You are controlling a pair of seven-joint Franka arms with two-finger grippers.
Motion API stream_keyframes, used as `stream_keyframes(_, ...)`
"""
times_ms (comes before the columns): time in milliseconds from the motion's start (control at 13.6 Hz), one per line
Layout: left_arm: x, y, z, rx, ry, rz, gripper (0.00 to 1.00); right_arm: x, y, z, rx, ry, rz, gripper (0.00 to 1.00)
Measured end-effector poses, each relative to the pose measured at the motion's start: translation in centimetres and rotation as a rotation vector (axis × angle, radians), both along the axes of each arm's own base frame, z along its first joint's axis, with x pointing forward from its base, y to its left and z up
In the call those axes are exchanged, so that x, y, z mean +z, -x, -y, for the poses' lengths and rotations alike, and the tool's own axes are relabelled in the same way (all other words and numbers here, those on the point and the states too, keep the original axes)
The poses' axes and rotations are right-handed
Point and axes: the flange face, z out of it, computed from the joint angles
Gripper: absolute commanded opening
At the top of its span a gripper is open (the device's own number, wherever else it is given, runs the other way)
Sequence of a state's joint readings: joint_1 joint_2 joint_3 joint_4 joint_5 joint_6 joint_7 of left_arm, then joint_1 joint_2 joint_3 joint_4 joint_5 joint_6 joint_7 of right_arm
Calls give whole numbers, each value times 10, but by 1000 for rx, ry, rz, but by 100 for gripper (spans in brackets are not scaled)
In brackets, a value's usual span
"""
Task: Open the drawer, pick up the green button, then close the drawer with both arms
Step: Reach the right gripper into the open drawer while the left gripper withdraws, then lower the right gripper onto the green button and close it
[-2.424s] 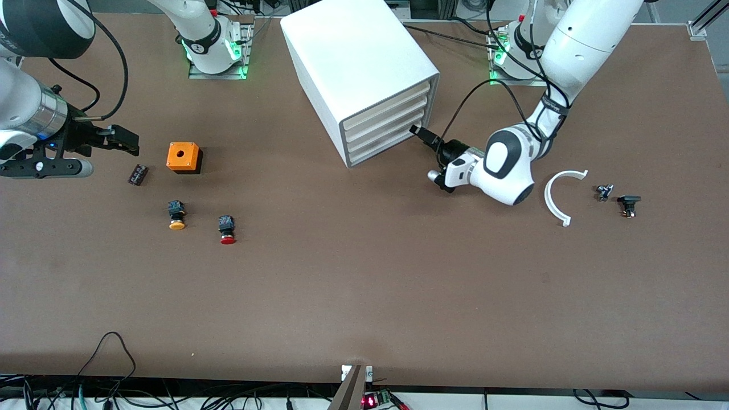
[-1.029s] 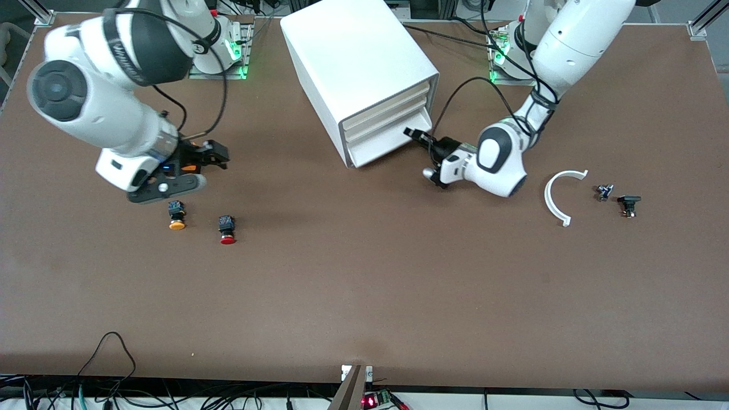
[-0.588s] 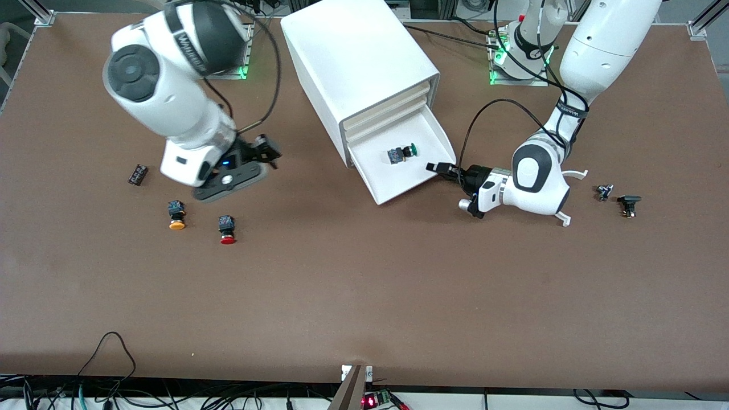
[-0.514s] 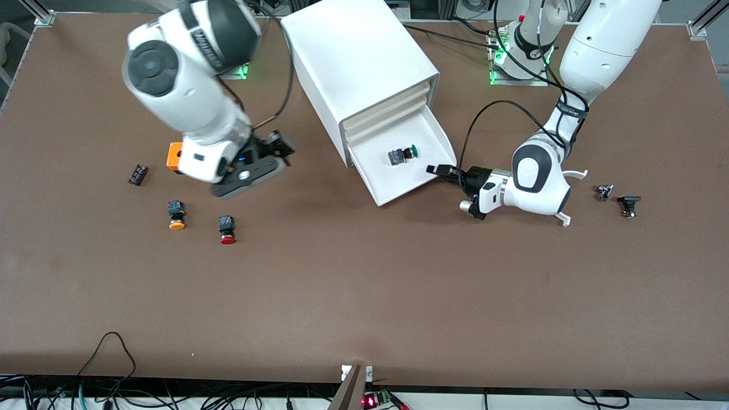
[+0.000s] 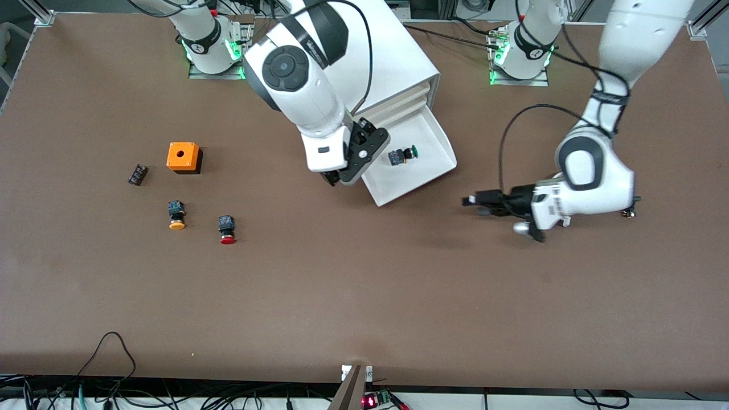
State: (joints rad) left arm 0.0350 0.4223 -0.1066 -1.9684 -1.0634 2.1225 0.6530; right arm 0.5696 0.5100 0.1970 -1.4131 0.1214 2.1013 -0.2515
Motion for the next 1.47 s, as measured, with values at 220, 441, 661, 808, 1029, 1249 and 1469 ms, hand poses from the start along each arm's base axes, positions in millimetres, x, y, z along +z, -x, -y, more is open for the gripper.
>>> stream_keyframes(220, 38, -9, -34, 48, -41, 83, 100, -32, 8, -24, 194, -14, 46, 100)
stream_keyframes(441, 105, -10, -83, -82, -245, 195, 100, -34, 31, -49, 349, -11, 79, 100)
stream_keyframes(661, 194, -3, -137, -207, -410, 247, 100, -56, 44, -62, 526, 4, 95, 100)
stream_keyframes(808, 243, 4, -143, -279, -525, 264, 100, -83, 59, -77, 623, 24, 85, 100)
stream_keyframes(1029, 292, 19, -137, -311, -701, 223, 100, -110, 77, -93, 689, 67, 82, 100)
stream_keyframes(1249, 312, 29, -114, -264, -844, 141, 100, -122, 83, -99, 708, 77, 82, 100)
stream_keyframes(1469, 326, 35, -82, -162, -939, 42, 100, -132, 82, -104, 709, 75, 75, 100)
